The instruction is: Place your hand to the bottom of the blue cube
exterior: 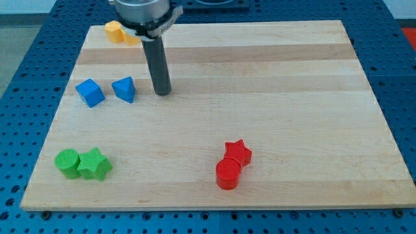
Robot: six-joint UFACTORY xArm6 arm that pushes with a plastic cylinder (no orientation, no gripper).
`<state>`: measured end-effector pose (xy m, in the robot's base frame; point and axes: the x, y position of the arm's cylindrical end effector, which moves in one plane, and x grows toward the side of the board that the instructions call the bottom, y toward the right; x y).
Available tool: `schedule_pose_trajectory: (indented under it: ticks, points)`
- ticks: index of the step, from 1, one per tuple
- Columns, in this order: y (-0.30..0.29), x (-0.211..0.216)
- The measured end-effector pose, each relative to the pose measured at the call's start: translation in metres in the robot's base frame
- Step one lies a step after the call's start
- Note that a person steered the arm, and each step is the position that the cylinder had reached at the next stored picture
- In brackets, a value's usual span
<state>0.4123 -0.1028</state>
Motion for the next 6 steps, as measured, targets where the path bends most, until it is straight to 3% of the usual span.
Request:
schedule_pose_trajectory:
  ticks: [3, 5, 6]
  points:
    - [-0.087, 0.041]
    - [-0.155, 0.041]
    - [-0.16, 0.041]
